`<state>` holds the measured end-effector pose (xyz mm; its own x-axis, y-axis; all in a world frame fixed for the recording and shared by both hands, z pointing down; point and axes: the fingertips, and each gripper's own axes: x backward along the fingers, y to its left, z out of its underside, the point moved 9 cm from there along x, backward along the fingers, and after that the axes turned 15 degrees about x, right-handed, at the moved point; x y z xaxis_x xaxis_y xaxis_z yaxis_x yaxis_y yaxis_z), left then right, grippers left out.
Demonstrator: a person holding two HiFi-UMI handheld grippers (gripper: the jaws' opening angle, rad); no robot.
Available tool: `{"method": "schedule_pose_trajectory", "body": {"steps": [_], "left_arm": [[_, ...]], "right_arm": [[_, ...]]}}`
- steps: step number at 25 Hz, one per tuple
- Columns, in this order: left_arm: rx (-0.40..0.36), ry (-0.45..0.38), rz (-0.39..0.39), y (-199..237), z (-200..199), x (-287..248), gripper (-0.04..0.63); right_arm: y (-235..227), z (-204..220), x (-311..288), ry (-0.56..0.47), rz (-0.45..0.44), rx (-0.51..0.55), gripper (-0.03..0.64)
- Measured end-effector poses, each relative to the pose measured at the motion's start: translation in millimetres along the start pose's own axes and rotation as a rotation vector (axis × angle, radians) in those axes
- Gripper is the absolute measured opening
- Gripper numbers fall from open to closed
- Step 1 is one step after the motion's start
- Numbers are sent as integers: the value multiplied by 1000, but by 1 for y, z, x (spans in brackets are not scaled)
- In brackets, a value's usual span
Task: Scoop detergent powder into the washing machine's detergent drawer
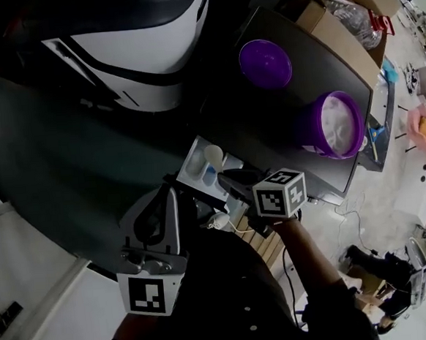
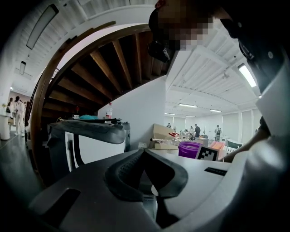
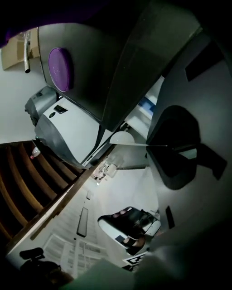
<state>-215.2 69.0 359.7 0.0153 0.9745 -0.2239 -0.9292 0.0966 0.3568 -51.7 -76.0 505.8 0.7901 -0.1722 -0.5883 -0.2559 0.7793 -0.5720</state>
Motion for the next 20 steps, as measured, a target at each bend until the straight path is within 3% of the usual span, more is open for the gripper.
{"method": "schedule_pose_trajectory", "body": {"steps": [7, 16, 20], "left_arm": [[45, 64, -13, 14, 30, -1, 15], [23, 73, 40, 20, 42, -11, 15], [30, 86, 42, 23, 47, -13, 15]], "right_arm": [[-5, 19, -33, 151, 83, 162, 33], [8, 28, -59, 326, 296, 573, 34], [15, 34, -65, 356, 414, 762, 32]]}}
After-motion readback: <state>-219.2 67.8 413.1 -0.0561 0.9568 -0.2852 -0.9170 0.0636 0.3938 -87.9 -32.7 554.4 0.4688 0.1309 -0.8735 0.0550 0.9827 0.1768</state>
